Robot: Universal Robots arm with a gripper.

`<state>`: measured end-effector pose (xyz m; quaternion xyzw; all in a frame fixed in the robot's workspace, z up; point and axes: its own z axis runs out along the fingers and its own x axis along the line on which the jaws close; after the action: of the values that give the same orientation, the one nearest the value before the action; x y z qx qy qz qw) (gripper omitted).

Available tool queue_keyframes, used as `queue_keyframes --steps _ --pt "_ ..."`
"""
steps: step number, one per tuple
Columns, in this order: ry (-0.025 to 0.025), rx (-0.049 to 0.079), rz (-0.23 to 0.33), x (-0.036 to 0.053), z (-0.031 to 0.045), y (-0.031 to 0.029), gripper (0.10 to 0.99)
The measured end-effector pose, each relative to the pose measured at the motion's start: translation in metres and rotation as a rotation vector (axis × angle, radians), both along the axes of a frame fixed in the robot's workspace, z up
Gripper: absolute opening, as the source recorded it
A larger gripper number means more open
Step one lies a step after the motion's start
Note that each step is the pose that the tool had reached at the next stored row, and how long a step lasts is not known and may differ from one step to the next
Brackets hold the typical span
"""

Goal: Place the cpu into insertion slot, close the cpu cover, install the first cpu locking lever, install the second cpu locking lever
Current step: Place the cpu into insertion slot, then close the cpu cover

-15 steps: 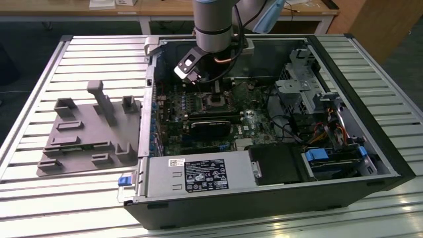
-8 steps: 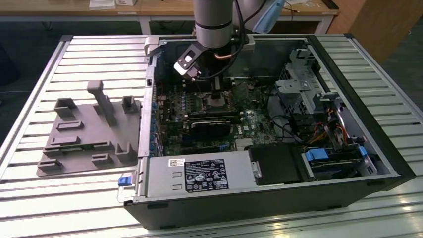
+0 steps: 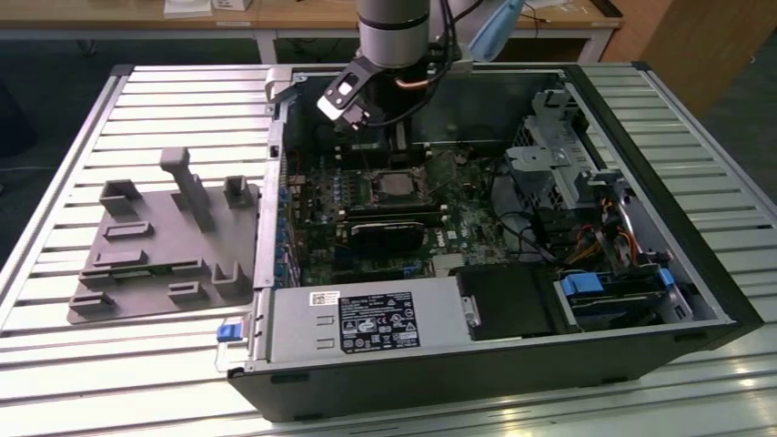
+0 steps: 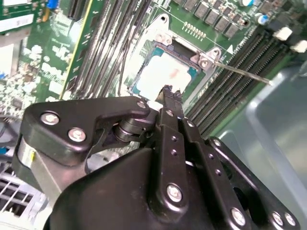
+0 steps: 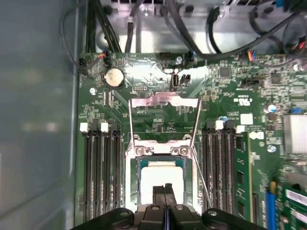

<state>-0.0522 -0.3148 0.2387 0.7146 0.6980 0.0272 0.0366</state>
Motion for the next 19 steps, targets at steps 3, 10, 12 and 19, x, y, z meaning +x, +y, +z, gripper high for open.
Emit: queue_keyframes --steps 3,10,12,19 --pt "-0.0009 0.000 0.000 0.0000 0.0077 0.0000 0.102" --pt "-0.0013 -0.001 0.000 0.0000 0.0091 0.0000 0.102" --pt "-0.0013 -0.001 0.000 0.0000 0.0091 0.0000 0.102" --pt "-0.0011 -0.002 0.000 0.0000 0.0106 0.0000 0.102"
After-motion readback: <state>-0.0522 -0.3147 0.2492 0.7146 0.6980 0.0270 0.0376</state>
